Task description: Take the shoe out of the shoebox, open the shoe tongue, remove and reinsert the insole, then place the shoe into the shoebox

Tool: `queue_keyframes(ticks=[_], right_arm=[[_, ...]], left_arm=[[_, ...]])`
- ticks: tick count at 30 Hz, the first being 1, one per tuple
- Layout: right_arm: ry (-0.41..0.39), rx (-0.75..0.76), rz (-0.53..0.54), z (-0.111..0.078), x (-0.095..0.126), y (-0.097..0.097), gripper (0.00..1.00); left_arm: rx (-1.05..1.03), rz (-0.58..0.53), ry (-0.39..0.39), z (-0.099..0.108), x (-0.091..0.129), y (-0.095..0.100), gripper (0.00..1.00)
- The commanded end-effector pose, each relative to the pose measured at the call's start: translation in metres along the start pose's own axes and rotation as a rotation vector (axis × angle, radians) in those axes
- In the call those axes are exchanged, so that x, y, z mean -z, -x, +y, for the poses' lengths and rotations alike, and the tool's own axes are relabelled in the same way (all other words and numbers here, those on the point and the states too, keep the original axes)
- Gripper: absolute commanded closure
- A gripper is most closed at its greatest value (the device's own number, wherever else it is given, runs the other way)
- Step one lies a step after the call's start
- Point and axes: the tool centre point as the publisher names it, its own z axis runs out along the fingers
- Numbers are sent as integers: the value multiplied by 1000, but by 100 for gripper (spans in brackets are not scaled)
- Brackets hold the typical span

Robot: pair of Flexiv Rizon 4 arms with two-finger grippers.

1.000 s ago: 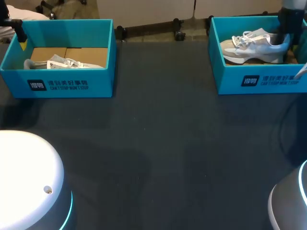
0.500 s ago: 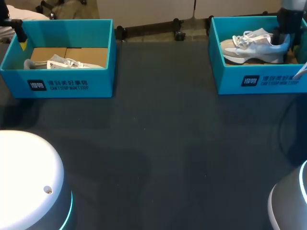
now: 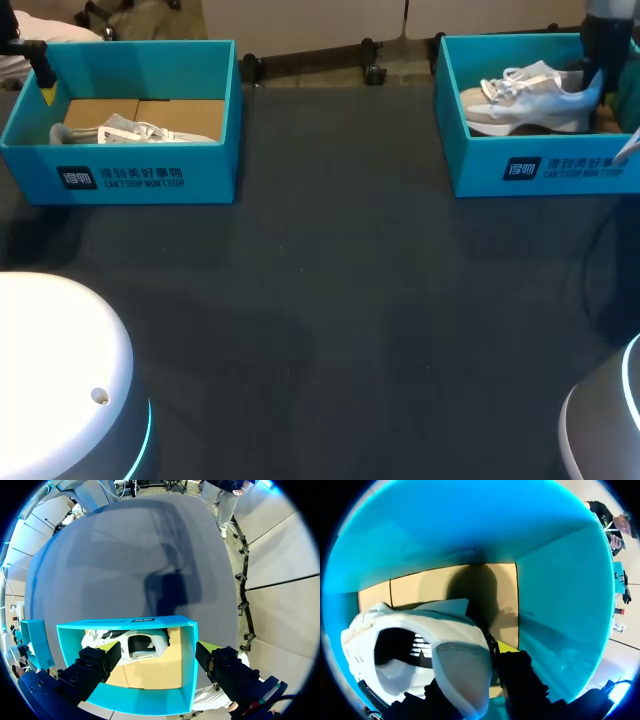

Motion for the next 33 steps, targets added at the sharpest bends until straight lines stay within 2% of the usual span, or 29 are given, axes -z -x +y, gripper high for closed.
queue_keyframes(ticks=[1,5,18,19,20,25,28,33], right_arm=[[-19,-6,-10,4,17,3,100],[-4,-24,-28,4,35,8,100],[87,-114,-80,-6,135,31,100],[87,-114,-80,-6,135,31,100],[98,-122,-92,-10,150,33,100],[130,-146,-109,-28,189,39,100],[139,-153,-108,-37,206,42,100],[150,-154,-78,-66,238,38,100]], left_arm=[[-1,3,0,0,1,0,0],[-1,3,0,0,1,0,0],[-1,3,0,0,1,0,0],[-1,3,0,0,1,0,0],[-1,3,0,0,1,0,0],[-1,3,0,0,1,0,0],[-1,3,0,0,1,0,0],[-1,3,0,0,1,0,0]])
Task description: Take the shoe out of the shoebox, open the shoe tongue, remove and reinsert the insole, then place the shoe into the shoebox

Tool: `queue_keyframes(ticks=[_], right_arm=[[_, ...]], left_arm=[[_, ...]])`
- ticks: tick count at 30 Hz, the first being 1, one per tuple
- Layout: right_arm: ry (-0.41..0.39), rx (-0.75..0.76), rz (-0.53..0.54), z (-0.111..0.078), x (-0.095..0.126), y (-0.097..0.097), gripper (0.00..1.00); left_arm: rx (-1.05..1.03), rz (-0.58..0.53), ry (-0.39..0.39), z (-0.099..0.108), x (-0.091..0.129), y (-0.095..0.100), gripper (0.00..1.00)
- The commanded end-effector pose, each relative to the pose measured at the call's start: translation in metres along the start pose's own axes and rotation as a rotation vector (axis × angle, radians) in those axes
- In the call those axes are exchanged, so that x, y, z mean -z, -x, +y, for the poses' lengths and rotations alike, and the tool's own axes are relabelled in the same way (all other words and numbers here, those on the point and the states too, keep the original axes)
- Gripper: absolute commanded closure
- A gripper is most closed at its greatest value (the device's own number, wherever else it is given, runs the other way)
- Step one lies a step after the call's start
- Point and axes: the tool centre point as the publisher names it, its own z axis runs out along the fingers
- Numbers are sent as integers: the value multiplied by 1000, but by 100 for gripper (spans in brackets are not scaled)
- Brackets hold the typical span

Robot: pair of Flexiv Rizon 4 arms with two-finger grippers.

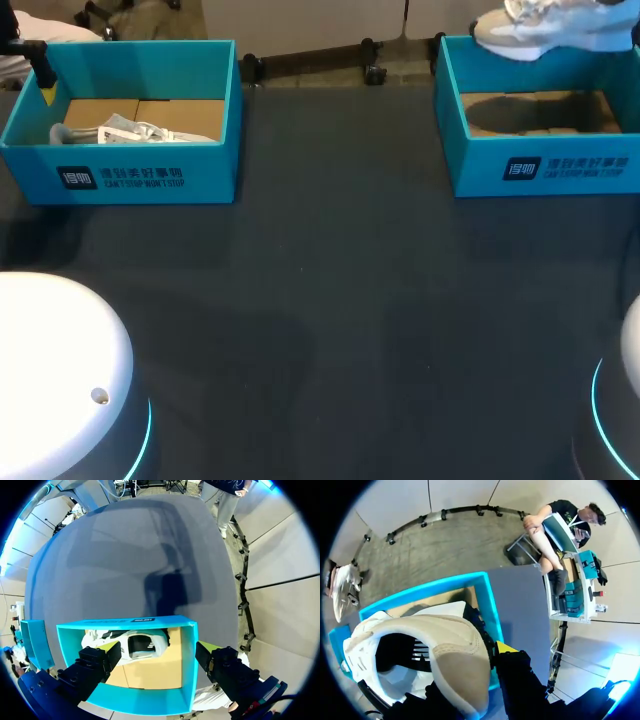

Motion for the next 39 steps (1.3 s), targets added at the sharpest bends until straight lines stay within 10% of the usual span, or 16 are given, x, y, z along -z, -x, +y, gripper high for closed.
queue_keyframes(ticks=[1,27,39], right_arm=[[88,-2,30,-52,58,6,100],[125,-62,69,-286,113,-110,100],[125,-62,69,-286,113,-110,100]], left_arm=[[-1,3,0,0,1,0,0],[-1,3,0,0,1,0,0],[-1,3,0,0,1,0,0]])
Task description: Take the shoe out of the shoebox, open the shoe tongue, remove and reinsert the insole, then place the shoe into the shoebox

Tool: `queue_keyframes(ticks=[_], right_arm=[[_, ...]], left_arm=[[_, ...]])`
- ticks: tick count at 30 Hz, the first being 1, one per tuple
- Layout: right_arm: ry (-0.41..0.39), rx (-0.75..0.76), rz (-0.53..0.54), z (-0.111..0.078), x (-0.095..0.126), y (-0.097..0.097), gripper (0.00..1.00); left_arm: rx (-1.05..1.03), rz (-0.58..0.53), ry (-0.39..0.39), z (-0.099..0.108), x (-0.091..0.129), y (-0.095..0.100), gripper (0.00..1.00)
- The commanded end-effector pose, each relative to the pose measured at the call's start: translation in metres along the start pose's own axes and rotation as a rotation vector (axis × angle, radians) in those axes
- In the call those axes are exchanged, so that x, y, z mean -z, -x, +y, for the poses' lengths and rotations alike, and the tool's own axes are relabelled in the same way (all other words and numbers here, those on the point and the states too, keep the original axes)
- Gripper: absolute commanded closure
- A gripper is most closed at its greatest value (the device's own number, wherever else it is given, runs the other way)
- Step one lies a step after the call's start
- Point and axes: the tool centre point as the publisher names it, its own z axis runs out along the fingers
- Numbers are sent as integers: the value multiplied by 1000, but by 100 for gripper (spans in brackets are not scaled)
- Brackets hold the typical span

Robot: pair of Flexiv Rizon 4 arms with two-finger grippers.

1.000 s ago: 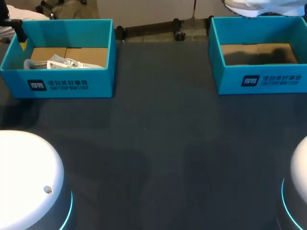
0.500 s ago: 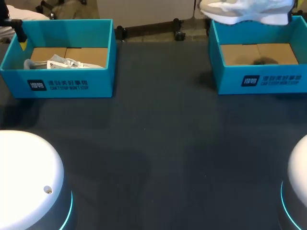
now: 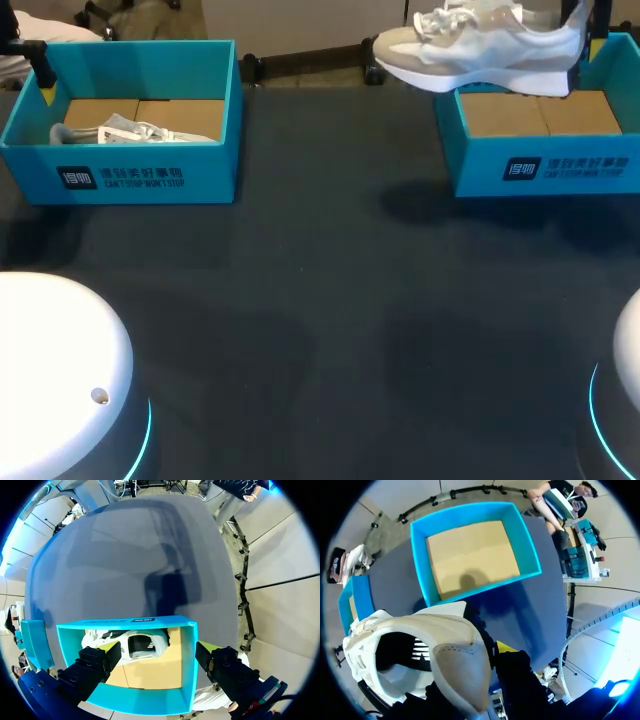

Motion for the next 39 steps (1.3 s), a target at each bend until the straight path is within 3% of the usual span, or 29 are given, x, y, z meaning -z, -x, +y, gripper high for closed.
queue_keyframes(ticks=[1,3,6,24,28,39], right_arm=[[275,-1,8,-9,0,4,100],[275,-1,8,-9,0,4,100],[319,-9,-55,-26,-2,-14,100],[288,-5,-30,-149,-86,-63,100],[317,-7,-46,-174,-106,-79,100],[320,0,-34,-177,-111,-81,100]], left_arm=[[-1,3,0,0,1,0,0],[-1,3,0,0,1,0,0],[-1,3,0,0,1,0,0],[-1,3,0,0,1,0,0],[-1,3,0,0,1,0,0],[-1,3,0,0,1,0,0]])
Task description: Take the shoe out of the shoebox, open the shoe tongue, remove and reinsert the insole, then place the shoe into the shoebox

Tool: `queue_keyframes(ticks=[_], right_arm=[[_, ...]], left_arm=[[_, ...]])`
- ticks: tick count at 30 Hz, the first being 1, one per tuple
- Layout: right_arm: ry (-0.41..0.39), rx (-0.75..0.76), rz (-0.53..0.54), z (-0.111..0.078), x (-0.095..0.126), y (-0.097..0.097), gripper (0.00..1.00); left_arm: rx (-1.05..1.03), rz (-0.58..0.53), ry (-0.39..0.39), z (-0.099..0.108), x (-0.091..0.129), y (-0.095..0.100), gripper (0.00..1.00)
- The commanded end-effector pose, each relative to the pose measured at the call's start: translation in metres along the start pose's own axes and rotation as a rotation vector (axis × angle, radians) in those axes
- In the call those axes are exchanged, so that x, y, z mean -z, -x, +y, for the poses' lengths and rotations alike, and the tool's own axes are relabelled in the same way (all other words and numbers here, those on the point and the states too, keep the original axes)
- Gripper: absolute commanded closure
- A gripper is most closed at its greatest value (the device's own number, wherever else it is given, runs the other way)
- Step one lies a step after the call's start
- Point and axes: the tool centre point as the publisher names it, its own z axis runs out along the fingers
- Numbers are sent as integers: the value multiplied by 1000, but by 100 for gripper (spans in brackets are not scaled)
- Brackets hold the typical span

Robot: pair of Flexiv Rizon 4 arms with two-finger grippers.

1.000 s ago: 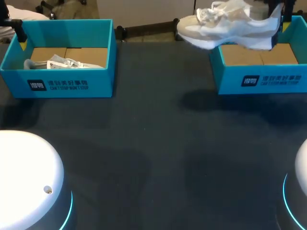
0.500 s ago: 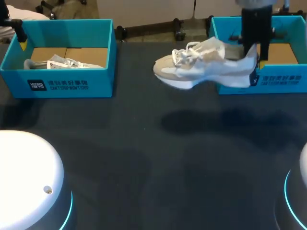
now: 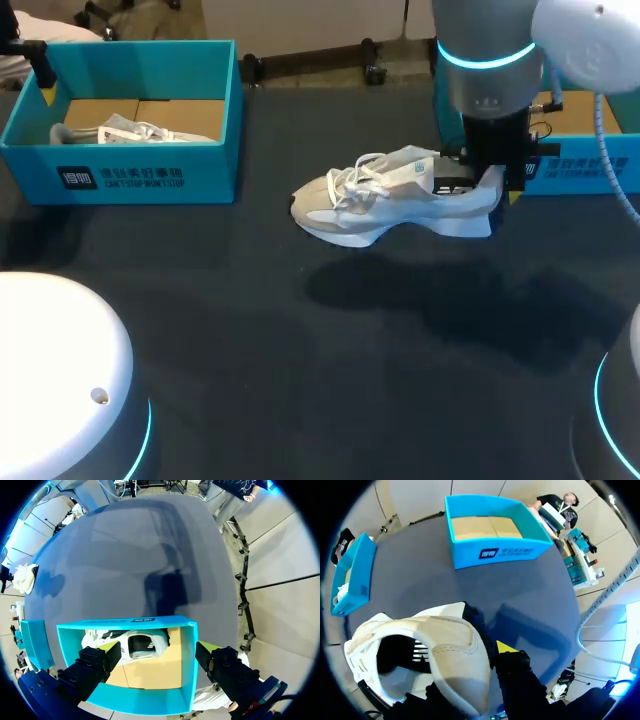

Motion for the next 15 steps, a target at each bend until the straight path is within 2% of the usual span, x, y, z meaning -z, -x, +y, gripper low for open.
queue_keyframes(ticks=[1,6,9,15], right_arm=[[25,0,8,-2,1,4,100],[22,6,7,-4,-2,0,100],[-2,26,-33,-22,-20,-18,100],[-5,84,3,-57,-47,-34,100]], left_arm=[[-1,3,0,0,1,0,0],[-1,3,0,0,1,0,0],[-1,3,0,0,1,0,0],[-1,3,0,0,1,0,0]])
